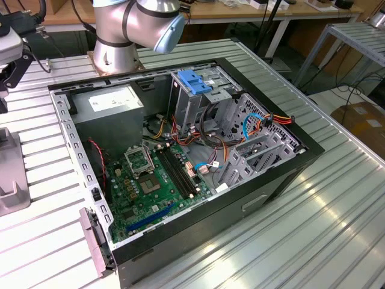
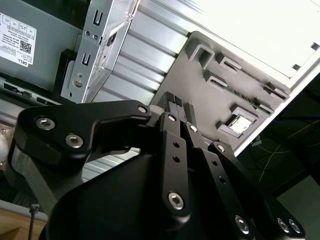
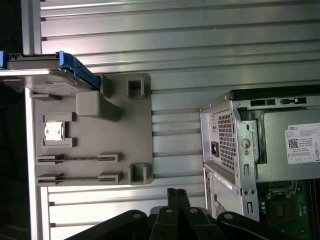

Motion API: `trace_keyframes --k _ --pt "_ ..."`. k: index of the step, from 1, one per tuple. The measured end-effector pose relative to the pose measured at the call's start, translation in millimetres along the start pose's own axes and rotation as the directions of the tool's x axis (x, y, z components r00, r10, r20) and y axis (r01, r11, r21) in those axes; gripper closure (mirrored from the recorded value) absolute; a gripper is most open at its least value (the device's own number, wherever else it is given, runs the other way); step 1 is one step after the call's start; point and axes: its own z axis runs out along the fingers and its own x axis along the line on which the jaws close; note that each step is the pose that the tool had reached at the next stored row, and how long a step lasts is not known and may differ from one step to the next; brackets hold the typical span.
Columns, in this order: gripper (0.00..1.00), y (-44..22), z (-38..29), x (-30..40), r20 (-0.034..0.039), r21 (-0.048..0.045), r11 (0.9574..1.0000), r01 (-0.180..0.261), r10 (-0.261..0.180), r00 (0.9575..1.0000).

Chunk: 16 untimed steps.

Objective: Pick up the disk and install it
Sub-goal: 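Reach for the disk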

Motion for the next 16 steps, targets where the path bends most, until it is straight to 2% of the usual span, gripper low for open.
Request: trace_keyframes --k 6,16 --pt "0.90 -0.3 -0.1 4.1 0.0000 0.0000 1.0000 0.000 0.000 1.0000" --pt "0.90 -0.5 -0.1 7.0 0.0001 0.0008 1.0000 0.000 0.000 1.0000"
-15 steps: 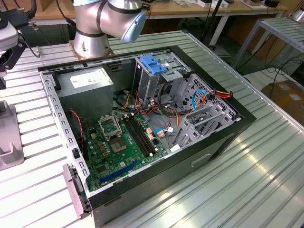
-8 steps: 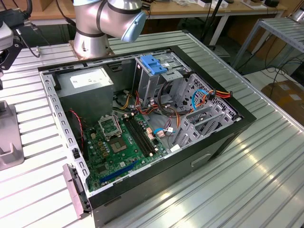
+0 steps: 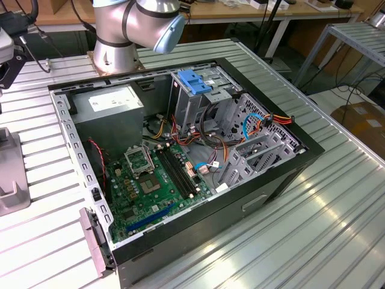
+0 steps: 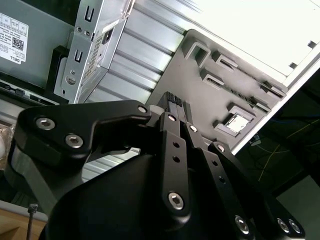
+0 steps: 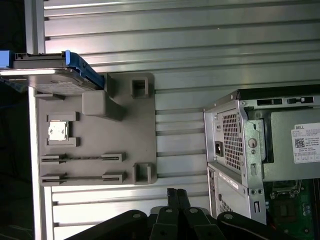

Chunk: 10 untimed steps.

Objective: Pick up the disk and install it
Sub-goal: 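Reach for the disk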

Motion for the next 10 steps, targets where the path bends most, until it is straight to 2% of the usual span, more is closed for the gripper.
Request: trace_keyframes --k 10 --pt "0.90 -0.6 -0.2 7.5 0.0000 -0.0001 1.0000 0.000 0.000 1.0000"
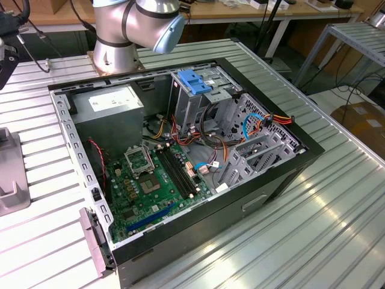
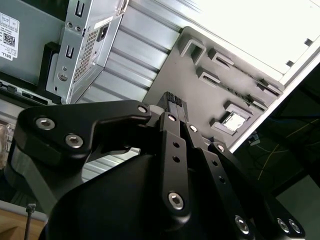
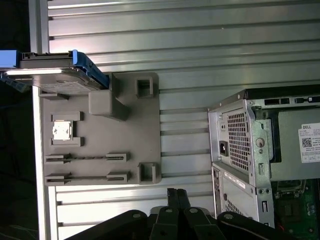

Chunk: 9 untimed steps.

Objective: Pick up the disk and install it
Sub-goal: 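Reach for the disk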

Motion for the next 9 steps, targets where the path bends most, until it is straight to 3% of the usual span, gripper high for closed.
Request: trace_keyframes --k 9 --pt "0.90 -0.3 0.1 4.0 0.0000 0.0000 1.0000 0.000 0.000 1.0000"
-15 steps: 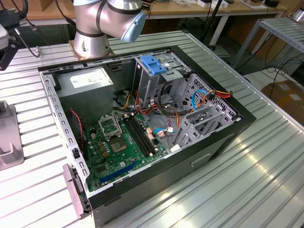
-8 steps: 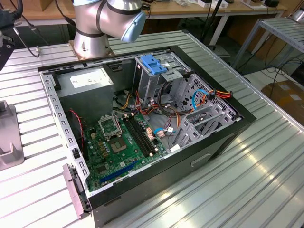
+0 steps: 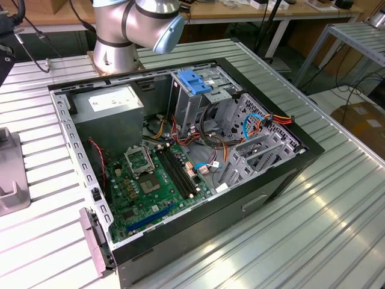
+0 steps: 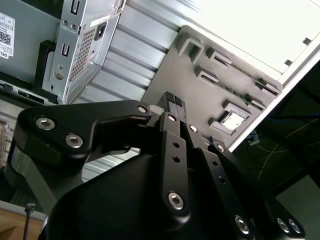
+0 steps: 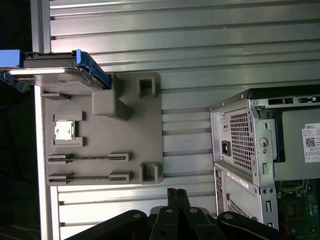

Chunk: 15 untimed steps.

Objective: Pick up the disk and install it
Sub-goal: 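Reach for the disk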

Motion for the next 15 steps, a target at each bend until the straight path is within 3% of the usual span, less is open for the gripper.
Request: trace_keyframes --k 15 --pt "0.90 -0.6 0.0 8.5 0.0000 0.0000 1.0000 0.000 0.000 1.0000"
